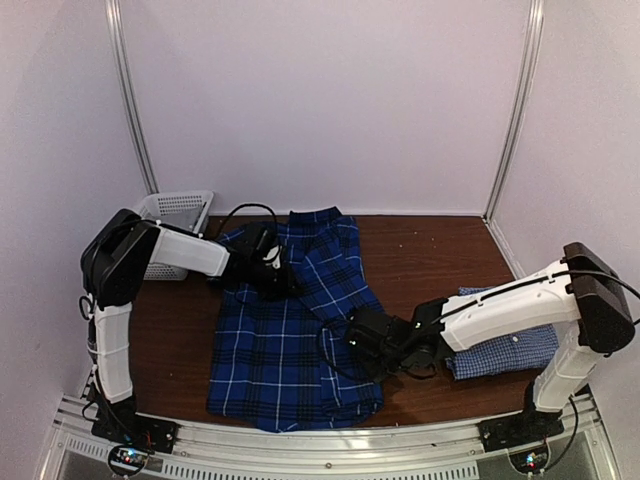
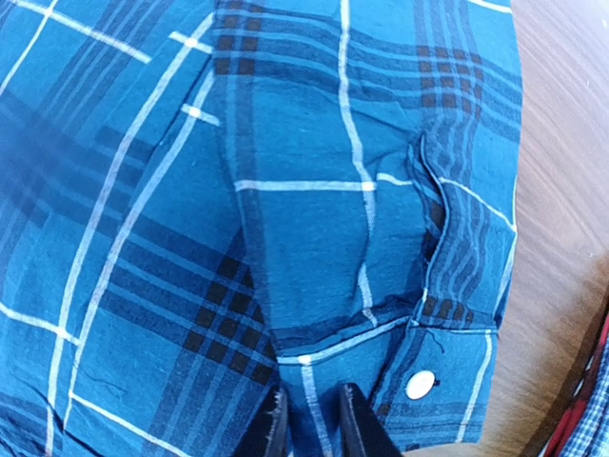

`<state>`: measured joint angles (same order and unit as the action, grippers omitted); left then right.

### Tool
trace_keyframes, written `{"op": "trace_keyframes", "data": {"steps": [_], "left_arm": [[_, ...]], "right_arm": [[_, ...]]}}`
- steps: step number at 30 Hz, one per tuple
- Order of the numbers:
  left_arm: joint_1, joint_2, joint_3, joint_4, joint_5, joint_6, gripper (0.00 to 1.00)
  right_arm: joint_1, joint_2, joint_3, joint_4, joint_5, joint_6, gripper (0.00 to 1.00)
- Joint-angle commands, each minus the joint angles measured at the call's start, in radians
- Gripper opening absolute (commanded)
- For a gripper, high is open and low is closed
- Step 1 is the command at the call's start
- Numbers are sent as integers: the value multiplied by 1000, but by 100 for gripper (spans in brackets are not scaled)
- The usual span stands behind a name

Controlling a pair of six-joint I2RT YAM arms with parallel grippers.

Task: Fold and stack the long sleeve shirts
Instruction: Smooth out the 1/3-folded shirt at the center of the board.

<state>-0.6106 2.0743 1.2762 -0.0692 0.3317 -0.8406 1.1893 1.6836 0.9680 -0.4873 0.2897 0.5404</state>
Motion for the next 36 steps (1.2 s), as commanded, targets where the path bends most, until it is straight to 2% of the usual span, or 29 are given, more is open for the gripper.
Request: {"op": "trace_keyframes", "data": {"steps": [1,5,10,19,25,36], "left_arm": [[-5,1,48,-6,-21,13,13],[-3,-10,62,-21,-28,22,8],[-2,-19,82,-44,-41,32,6],[31,-40,74,-55,-54,36,4],[50,-48,52,-54,-68,36,0],[68,-52,19,-29,-73,32,0]], "right_arm": [[6,16,37,-41,25,-18,15],[10,14,85,-80,-3,-34,5],[21,32,193,-147,-87,-75,2],[29,117,301,-150,-255,-103,2],[30,178,350,-147,-307,-99,3],[30,190,348,-96,-386,-75,7]]}}
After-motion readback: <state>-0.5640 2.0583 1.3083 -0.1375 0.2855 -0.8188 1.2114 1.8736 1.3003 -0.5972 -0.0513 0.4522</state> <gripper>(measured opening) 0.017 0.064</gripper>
